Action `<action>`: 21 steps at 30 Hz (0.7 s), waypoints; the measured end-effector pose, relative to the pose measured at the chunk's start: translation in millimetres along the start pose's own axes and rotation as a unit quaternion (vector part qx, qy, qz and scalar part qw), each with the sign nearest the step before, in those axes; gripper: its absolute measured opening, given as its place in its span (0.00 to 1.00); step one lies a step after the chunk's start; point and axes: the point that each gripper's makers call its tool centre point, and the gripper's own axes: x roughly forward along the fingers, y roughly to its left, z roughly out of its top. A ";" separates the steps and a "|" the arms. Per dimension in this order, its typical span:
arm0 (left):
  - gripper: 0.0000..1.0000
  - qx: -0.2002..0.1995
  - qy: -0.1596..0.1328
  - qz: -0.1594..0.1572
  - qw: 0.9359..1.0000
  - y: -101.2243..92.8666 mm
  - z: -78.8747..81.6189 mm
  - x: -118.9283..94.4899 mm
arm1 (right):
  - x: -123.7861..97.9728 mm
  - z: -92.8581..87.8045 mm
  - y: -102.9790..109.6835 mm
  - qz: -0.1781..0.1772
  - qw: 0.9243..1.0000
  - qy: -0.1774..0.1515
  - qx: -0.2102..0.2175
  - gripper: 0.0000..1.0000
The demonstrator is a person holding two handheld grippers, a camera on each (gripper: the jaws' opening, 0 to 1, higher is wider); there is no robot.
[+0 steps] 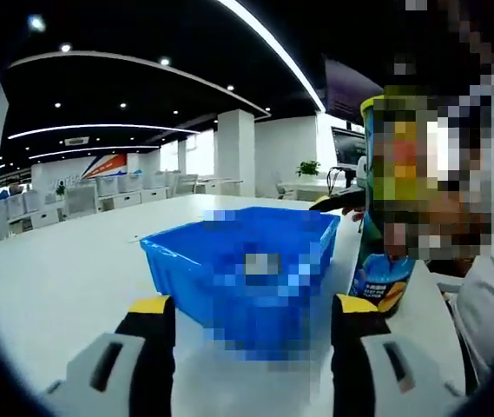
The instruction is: Open the lid of the chip container on the table, take out the chips, place them into the box in front of the container, and close the lid
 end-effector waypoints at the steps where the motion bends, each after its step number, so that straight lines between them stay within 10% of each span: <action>1: 0.73 0.001 0.001 0.000 1.000 -0.7 -0.4 0.7 | 1.0 -1.2 -0.2 -0.001 1.000 0.002 0.000 0.71; 21: 0.68 -0.009 0.008 0.007 1.000 2.6 -8.1 13.6 | 36.3 -11.6 8.4 0.001 1.000 0.021 0.023 0.68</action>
